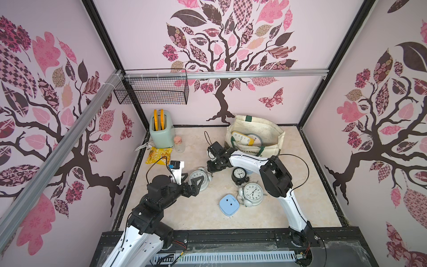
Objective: Put the alarm clock into the canvas bag
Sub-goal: Pick up the alarm from the center of the board.
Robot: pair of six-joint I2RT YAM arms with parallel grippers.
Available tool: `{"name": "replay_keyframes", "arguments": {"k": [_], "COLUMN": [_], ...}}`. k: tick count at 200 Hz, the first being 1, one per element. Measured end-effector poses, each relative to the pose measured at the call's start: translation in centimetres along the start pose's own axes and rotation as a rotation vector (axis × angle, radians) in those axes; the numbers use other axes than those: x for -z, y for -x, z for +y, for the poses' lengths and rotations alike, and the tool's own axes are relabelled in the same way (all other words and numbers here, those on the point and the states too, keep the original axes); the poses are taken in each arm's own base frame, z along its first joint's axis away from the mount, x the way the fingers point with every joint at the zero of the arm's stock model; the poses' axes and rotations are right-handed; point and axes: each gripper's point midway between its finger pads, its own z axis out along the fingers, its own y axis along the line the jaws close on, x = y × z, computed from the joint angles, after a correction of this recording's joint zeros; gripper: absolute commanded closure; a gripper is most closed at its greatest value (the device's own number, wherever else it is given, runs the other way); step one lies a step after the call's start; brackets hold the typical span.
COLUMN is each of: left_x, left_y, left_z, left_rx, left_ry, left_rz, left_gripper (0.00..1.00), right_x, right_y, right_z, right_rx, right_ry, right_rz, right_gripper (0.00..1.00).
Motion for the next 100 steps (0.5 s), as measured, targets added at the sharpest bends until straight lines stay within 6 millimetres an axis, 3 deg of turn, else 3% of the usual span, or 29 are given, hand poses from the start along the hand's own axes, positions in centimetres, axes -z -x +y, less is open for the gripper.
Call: {"name": "replay_keyframes", "arguments": {"k": [74, 100], "left_x": [0.07, 0.10], "left_y": [0.24, 0.29], "left_z": [0.07, 0.08], "left_rx": [0.003, 0.003], "left_ry": [0.001, 0.002], "left_rz": [-0.017, -0.020], "left_gripper": [0.02, 0.02], "right_x": [0.05, 0.16], "right_y": [-0.47, -0.68], "right_z": [0.65, 0.89], "right_rx": [-0.011, -0.012], "right_ry": [0.027, 0.042], "right_rz": [0.026, 0.034], "right_gripper": [1.00, 1.00]}}
